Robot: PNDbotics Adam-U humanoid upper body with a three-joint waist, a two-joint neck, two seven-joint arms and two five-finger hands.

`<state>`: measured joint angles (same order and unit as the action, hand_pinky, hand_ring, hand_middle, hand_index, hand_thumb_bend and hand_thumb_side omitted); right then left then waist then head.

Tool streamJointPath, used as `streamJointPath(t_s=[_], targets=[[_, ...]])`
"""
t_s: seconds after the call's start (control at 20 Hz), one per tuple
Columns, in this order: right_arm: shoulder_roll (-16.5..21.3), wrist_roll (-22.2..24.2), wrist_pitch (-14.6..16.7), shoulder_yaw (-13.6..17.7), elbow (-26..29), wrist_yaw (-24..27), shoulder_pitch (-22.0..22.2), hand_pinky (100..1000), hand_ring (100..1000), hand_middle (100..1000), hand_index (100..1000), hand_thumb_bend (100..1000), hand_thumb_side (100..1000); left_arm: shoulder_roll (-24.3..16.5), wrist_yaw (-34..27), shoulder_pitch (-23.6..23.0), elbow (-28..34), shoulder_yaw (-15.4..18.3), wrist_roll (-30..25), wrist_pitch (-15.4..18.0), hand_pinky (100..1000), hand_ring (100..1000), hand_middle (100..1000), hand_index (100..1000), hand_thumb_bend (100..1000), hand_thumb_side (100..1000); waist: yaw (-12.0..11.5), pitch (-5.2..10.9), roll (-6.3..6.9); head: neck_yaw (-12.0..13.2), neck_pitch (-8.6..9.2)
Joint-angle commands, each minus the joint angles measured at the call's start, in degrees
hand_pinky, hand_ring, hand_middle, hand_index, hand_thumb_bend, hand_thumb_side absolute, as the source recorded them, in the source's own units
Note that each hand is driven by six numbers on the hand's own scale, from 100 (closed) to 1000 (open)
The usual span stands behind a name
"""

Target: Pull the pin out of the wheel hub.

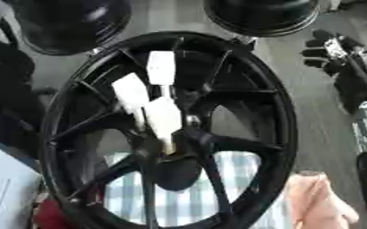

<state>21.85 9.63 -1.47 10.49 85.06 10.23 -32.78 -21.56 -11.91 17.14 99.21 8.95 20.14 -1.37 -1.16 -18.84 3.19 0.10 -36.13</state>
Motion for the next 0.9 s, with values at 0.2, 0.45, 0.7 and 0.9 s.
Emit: streamJointPath(t_s=[0.2,0.45,0.7,0.9], targets=[[0.66,0.06,0.17,0.01,1.63,-0.22,-0.89,774,748,690,784,100,608,-1.08,-0.19,0.47,0.79,0.10,0.13,0.13,726,800,695,709,279,582,-0.10,1.66,-0.10,0.09,0.66],[0.66,0.04,0.17,0.02,1.65,-0.24,-0.88,774,748,690,784,100,609,-1.07,-0.20,0.45,0.78,0.07,0.11,0.13,726,800,695,709,279,583,-0.12,1.64,-0.11,0.07,0.67],[0.67,0.04,0.19,-0.01,1.70,-0.23,-0.91,774,748,690,784,100,609,-1.09,-0.21,0.46,0.78,0.08,0.13,0.14,726,800,695,709,280,582,-0.11,1.64,-0.10,0.08,0.69],[0.68,0.01,0.18,0.04,1.78,-0.24,-1.12,774,749,691,784,100,607,-1.09,-0.21,0.42,0.75,0.12,0.17,0.11,726,800,695,709,280,583,-0.15,1.58,-0.09,0.28,0.64]])
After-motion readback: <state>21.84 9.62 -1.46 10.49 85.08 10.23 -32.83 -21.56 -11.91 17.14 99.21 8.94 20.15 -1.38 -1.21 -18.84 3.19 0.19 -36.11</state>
